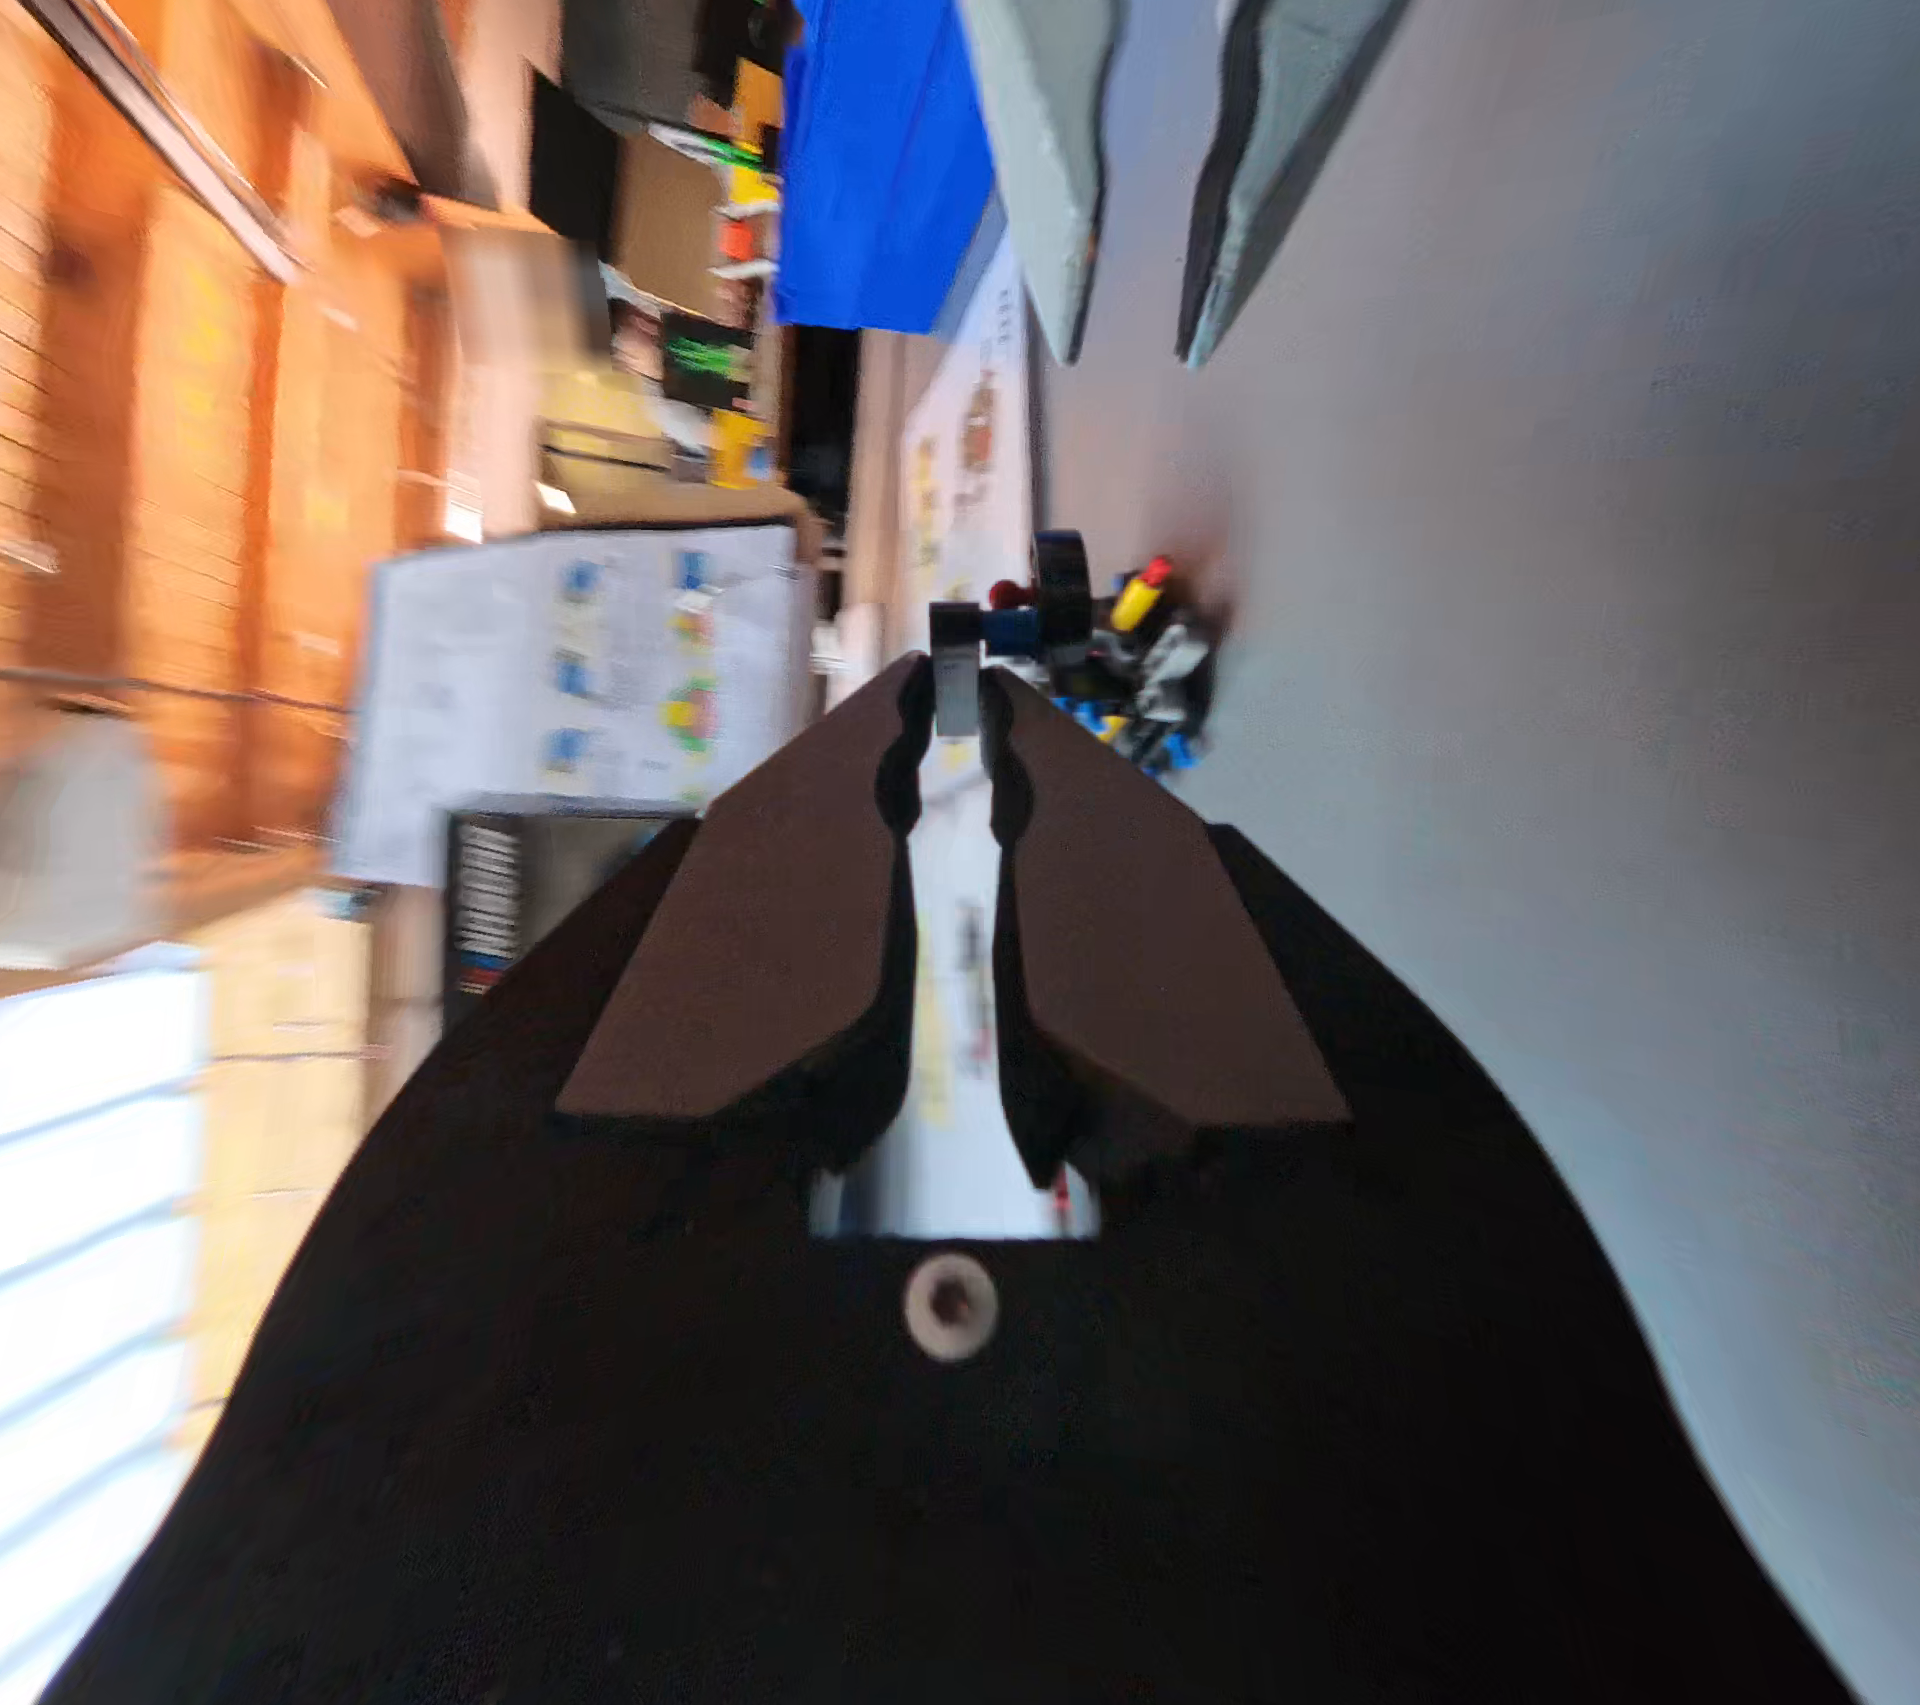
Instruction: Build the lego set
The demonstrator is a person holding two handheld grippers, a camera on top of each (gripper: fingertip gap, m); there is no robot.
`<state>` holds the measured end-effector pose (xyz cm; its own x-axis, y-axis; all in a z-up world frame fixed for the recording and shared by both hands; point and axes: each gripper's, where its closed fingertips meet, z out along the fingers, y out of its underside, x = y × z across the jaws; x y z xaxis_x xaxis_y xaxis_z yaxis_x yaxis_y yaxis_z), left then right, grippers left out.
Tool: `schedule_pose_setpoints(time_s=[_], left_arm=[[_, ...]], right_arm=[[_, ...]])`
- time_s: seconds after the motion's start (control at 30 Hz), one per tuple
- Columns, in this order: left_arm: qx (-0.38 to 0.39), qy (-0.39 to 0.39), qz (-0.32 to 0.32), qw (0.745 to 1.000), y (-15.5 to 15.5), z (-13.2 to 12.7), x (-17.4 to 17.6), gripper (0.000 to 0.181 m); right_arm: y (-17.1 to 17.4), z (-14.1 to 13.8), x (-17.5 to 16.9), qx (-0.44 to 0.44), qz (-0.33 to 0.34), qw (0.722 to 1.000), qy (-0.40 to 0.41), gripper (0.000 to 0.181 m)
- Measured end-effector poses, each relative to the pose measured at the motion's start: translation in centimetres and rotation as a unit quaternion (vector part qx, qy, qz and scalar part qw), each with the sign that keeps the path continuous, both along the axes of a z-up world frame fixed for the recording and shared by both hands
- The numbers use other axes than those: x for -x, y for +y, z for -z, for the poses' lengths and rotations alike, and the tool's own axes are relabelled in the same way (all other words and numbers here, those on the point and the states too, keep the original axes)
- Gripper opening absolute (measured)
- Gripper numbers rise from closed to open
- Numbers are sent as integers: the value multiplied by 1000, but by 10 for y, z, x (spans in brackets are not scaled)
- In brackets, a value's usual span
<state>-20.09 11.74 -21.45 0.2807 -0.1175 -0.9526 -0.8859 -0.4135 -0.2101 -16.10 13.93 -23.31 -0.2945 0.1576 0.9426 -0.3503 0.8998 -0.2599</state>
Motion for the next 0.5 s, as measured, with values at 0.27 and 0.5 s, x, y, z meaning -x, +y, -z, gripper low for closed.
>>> schedule_pose_setpoints(time_s=[0.27, 0.5], left_arm=[[-2, 177, 50, 983, 12, 7, -26, 5], [15, 180, 93, 979, 19, 29, -39, 5]], right_arm=[[-15, 12, -4, 199, -64, 948, -242, 35], [-10, 24, 2, 151, -43, 961, -227, 53]])
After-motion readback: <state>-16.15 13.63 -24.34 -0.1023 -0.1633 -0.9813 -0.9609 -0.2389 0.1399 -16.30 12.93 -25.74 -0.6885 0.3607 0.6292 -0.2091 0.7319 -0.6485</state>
